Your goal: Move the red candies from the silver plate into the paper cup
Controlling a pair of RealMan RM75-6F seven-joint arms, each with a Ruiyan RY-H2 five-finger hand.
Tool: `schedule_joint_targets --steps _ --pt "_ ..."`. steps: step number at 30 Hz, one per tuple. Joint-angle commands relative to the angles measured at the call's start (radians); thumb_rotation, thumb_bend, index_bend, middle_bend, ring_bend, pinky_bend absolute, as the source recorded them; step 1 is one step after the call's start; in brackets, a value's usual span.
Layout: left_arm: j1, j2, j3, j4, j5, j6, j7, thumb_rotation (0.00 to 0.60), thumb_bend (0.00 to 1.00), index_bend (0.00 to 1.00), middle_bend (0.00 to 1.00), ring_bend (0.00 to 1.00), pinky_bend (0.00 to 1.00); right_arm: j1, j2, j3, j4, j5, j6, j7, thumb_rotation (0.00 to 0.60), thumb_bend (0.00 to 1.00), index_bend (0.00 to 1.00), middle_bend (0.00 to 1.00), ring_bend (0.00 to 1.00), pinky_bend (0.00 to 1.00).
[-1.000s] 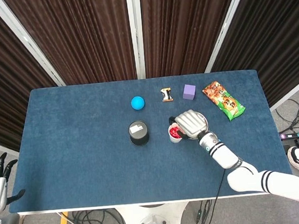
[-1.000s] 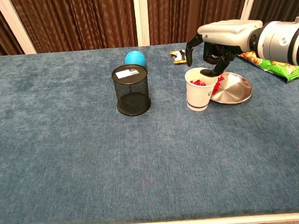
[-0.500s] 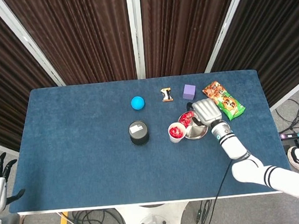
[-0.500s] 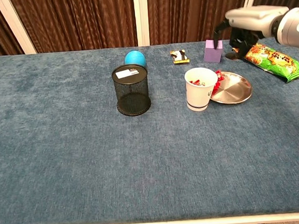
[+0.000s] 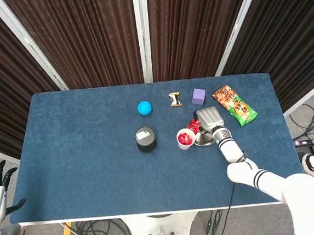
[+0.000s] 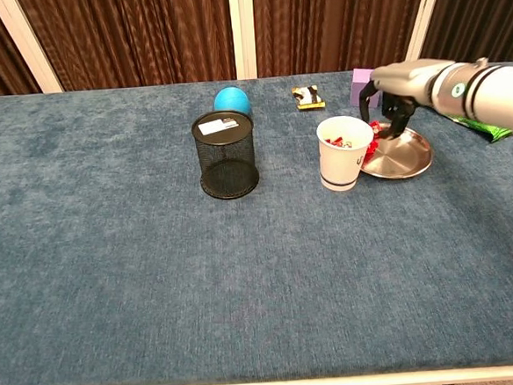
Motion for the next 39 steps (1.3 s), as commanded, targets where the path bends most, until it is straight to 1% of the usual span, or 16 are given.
schedule_joint_targets --steps 1,3,12,16,18,22,25,28,31,35,39 --pt "-0.001 0.0 0.0 0.002 -0.001 -0.001 -0.001 0.6 0.0 0.24 0.09 0.07 0.06 0.011 -0.031 0.004 0.037 0.005 -0.015 0.002 0.6 0.26 0.43 0.9 0.93 1.0" --pt "-0.001 -0.001 0.0 0.005 -0.002 -0.003 -0.003 0.6 0.0 0.24 0.09 0.07 0.06 0.013 -0.041 0.007 0.052 0.001 -0.017 0.005 0.6 0.24 0.44 0.9 0.93 1.0" --pt "-0.003 -0.005 -0.001 0.015 -0.005 -0.008 -0.011 0.6 0.0 0.24 0.09 0.07 0.06 0.024 -0.076 0.015 0.108 -0.004 -0.037 0.004 0.6 0.24 0.44 0.9 0.93 1.0" --pt "-0.002 -0.006 0.0 0.018 -0.006 -0.008 -0.015 0.6 0.0 0.24 0.09 0.07 0.06 0.027 -0.09 0.018 0.129 -0.009 -0.044 0.005 0.6 0.25 0.48 0.9 0.93 1.0" --pt "-0.001 -0.006 0.0 0.02 -0.007 -0.008 -0.017 0.6 0.0 0.24 0.09 0.07 0.06 0.028 -0.096 0.02 0.138 -0.012 -0.044 0.007 0.6 0.26 0.51 0.9 0.94 1.0" --pt "0.0 -0.007 0.001 0.022 -0.007 -0.008 -0.018 0.6 0.0 0.24 0.09 0.07 0.06 0.027 -0.102 0.026 0.149 -0.02 -0.043 0.013 0.6 0.32 0.57 0.9 0.94 1.0" --pt "0.0 -0.007 0.001 0.022 -0.007 -0.007 -0.019 0.6 0.0 0.24 0.09 0.07 0.06 0.021 -0.095 0.03 0.14 -0.03 -0.034 0.023 0.6 0.34 0.59 0.9 0.94 1.0" --pt "-0.001 -0.006 0.0 0.02 -0.006 -0.007 -0.017 0.6 0.0 0.24 0.09 0.07 0.06 0.007 -0.061 0.031 0.097 -0.053 -0.003 0.031 0.6 0.36 0.59 0.9 0.94 1.0" --pt "0.0 -0.004 0.0 0.017 -0.001 -0.002 -0.016 0.6 0.0 0.24 0.09 0.07 0.06 -0.018 0.009 0.038 0.001 -0.08 0.051 0.042 0.6 0.36 0.59 0.9 0.94 1.0" --pt "0.002 -0.002 0.0 0.011 0.002 0.006 -0.012 0.6 0.0 0.24 0.09 0.07 0.06 -0.069 0.148 0.051 -0.209 -0.127 0.152 0.064 0.6 0.36 0.59 0.9 0.94 1.0" --pt "0.001 0.002 0.0 0.001 0.009 0.011 -0.005 0.6 0.0 0.24 0.09 0.07 0.06 -0.109 0.269 0.061 -0.417 -0.173 0.213 0.094 0.6 0.36 0.6 0.9 0.94 1.0"
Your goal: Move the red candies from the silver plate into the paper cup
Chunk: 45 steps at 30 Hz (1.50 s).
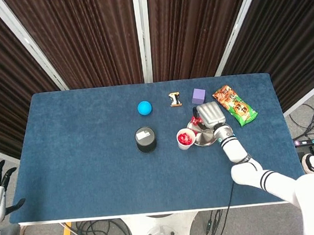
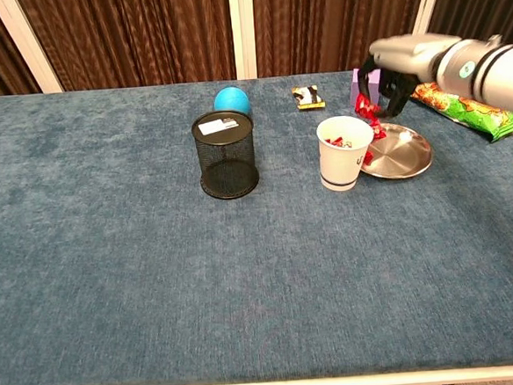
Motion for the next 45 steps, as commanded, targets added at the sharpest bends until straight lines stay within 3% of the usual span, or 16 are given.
schedule_joint_targets --steps 1,7,17,22,27,33,37,45 --pt "-0.001 0.002 0.0 -0.006 0.004 0.004 0.005 0.6 0.0 0.24 0.09 0.07 0.06 -0.065 0.177 0.014 -0.275 -0.078 0.103 0.042 0.6 0.36 0.6 0.9 0.94 1.0" --pt "0.0 0.005 0.001 -0.014 0.01 0.01 0.01 0.6 0.0 0.24 0.09 0.07 0.06 -0.061 0.21 -0.015 -0.382 -0.109 0.088 0.026 0.6 0.35 0.58 0.9 0.94 1.0" --pt "0.005 0.001 0.004 -0.008 0.003 0.006 0.004 0.6 0.0 0.24 0.09 0.07 0.06 -0.029 0.171 -0.058 -0.364 -0.082 0.043 -0.027 0.6 0.35 0.45 0.9 0.94 1.0" --pt "0.005 -0.002 0.004 -0.003 0.004 0.007 0.001 0.6 0.0 0.24 0.09 0.07 0.06 -0.032 0.179 -0.056 -0.374 -0.069 0.058 -0.027 0.6 0.33 0.37 0.9 0.94 1.0" --pt "0.002 -0.002 0.003 -0.001 0.005 0.005 0.001 0.6 0.0 0.24 0.09 0.07 0.06 -0.044 0.192 -0.042 -0.372 -0.056 0.084 -0.003 0.6 0.32 0.35 0.9 0.94 1.0" --pt "-0.002 -0.003 0.002 0.001 0.008 0.001 0.0 0.6 0.0 0.24 0.09 0.07 0.06 -0.031 0.161 -0.045 -0.261 0.04 0.053 -0.045 0.6 0.32 0.38 0.9 0.94 1.0" --pt "-0.005 -0.005 0.002 -0.003 0.012 -0.001 0.005 0.6 0.0 0.24 0.09 0.07 0.06 -0.007 0.096 -0.056 -0.168 0.098 -0.005 -0.06 0.6 0.25 0.4 0.9 0.94 1.0" --pt "-0.004 0.004 0.003 -0.018 0.008 -0.001 0.019 0.6 0.0 0.24 0.09 0.07 0.06 0.015 -0.018 -0.063 -0.01 0.112 -0.082 -0.013 0.6 0.2 0.42 0.9 0.94 1.0"
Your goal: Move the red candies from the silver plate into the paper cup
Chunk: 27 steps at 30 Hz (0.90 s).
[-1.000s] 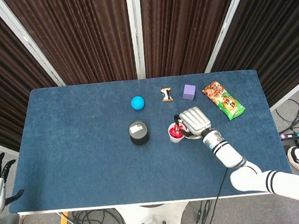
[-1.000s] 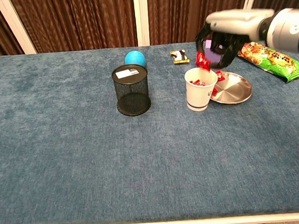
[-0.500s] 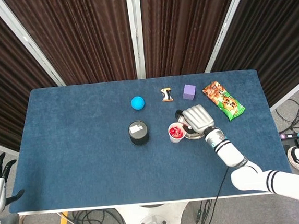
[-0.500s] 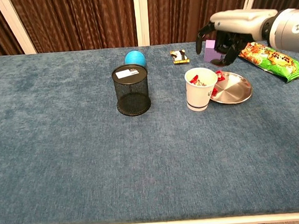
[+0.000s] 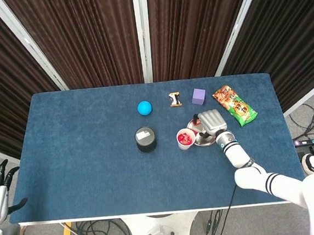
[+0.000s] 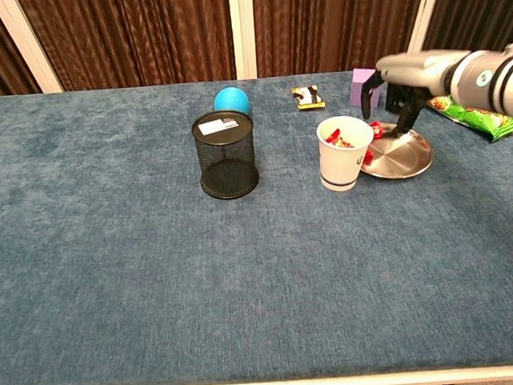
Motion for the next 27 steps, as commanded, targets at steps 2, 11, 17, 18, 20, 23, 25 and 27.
schedule_joint_targets --steps 2,11,17,18,20,23,25,27 --pt "-0.002 0.003 0.0 -0.005 0.001 -0.002 0.005 0.6 0.0 0.24 0.09 0.07 0.06 0.015 -0.059 0.0 0.077 0.0 -0.042 0.037 0.6 0.2 0.42 0.9 0.94 1.0" --pt "-0.003 0.003 0.0 -0.007 -0.003 -0.004 0.008 0.6 0.0 0.24 0.09 0.07 0.06 0.037 -0.125 0.006 0.171 -0.004 -0.082 0.056 0.6 0.19 0.43 0.9 0.94 1.0" --pt "-0.001 0.003 0.001 -0.005 -0.007 -0.005 0.006 0.6 0.0 0.24 0.09 0.07 0.06 0.047 -0.156 0.012 0.217 0.001 -0.097 0.055 0.6 0.19 0.43 0.9 0.94 1.0" --pt "0.0 0.002 0.001 -0.004 -0.008 -0.005 0.006 0.6 0.0 0.24 0.09 0.07 0.06 0.048 -0.159 0.013 0.221 0.001 -0.098 0.055 0.6 0.19 0.43 0.9 0.94 1.0" --pt "0.0 0.002 0.001 -0.002 -0.008 -0.005 0.004 0.6 0.0 0.24 0.09 0.07 0.06 0.051 -0.165 0.013 0.233 0.001 -0.101 0.052 0.6 0.2 0.43 0.9 0.94 1.0" --pt "-0.001 0.001 0.001 0.001 -0.009 -0.007 0.002 0.6 0.0 0.24 0.09 0.07 0.06 0.053 -0.173 0.014 0.248 0.005 -0.108 0.048 0.6 0.22 0.45 0.9 0.94 1.0" --pt "-0.001 0.0 0.001 0.002 -0.009 -0.007 0.001 0.6 0.0 0.24 0.09 0.07 0.06 0.053 -0.176 0.013 0.253 0.007 -0.112 0.045 0.6 0.28 0.47 0.9 0.94 1.0" --pt "-0.001 -0.001 0.001 0.004 -0.01 -0.007 0.0 0.6 0.0 0.24 0.09 0.07 0.06 0.053 -0.176 0.013 0.257 0.007 -0.111 0.041 0.6 0.34 0.51 0.9 0.94 1.0"
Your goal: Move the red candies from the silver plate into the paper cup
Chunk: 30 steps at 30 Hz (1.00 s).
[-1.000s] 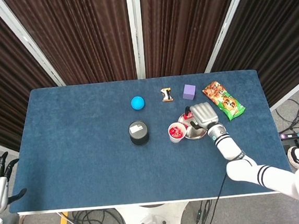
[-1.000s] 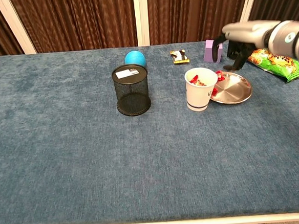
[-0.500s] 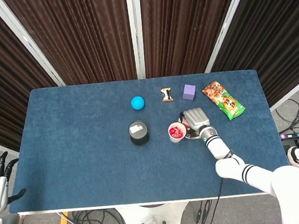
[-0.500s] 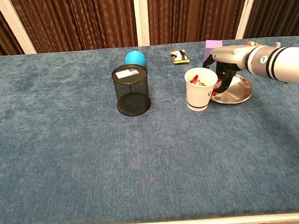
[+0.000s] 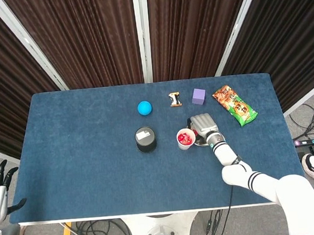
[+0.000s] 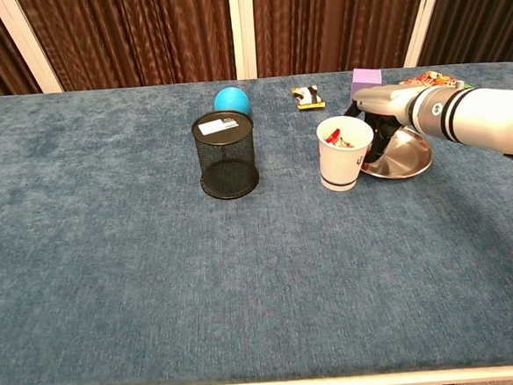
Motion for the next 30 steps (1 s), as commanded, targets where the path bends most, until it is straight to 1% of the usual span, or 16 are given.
schedule_joint_targets --steps 1,4,7,10,14,17,19,23,30 --pt "0.001 -0.001 0.0 0.002 -0.001 0.0 -0.002 0.6 0.0 0.24 0.09 0.07 0.06 -0.001 0.001 0.0 0.002 0.0 0.001 -0.003 0.6 0.37 0.54 0.9 0.94 1.0" --pt "0.001 -0.001 -0.001 0.003 -0.002 0.0 -0.003 0.6 0.0 0.24 0.09 0.07 0.06 -0.009 0.018 0.007 -0.015 -0.003 0.016 0.003 0.6 0.39 0.57 0.9 0.94 1.0" --pt "0.001 0.0 -0.001 0.003 -0.001 0.002 -0.003 0.6 0.0 0.24 0.09 0.07 0.06 -0.024 0.065 0.021 -0.069 -0.02 0.052 0.017 0.6 0.4 0.57 0.9 0.94 1.0" --pt "0.002 0.0 -0.001 0.004 0.0 0.004 -0.004 0.6 0.0 0.24 0.09 0.07 0.06 -0.045 0.144 0.042 -0.175 -0.053 0.11 0.041 0.6 0.4 0.57 0.9 0.94 1.0" --pt "0.002 0.002 -0.001 0.001 0.003 0.009 -0.002 0.6 0.0 0.24 0.09 0.07 0.06 -0.085 0.273 0.066 -0.39 -0.126 0.196 0.083 0.6 0.39 0.58 0.9 0.94 1.0" --pt "0.001 0.003 -0.001 -0.003 0.009 0.012 0.001 0.6 0.0 0.24 0.09 0.07 0.06 -0.102 0.337 0.064 -0.516 -0.176 0.22 0.102 0.6 0.39 0.58 0.9 0.94 1.0" --pt "0.001 0.003 -0.001 -0.006 0.011 0.014 0.002 0.6 0.0 0.24 0.09 0.07 0.06 -0.103 0.355 0.055 -0.562 -0.196 0.216 0.104 0.6 0.39 0.58 0.9 0.94 1.0" --pt "0.006 0.005 0.001 -0.01 0.011 0.019 0.003 0.6 0.0 0.24 0.09 0.07 0.06 -0.094 0.352 0.035 -0.592 -0.214 0.205 0.096 0.6 0.39 0.56 0.9 0.94 1.0" --pt "0.015 0.004 0.004 -0.006 0.004 0.023 -0.003 0.6 0.0 0.24 0.09 0.07 0.06 -0.084 0.33 0.013 -0.568 -0.197 0.187 0.085 0.6 0.39 0.52 0.9 0.94 1.0"
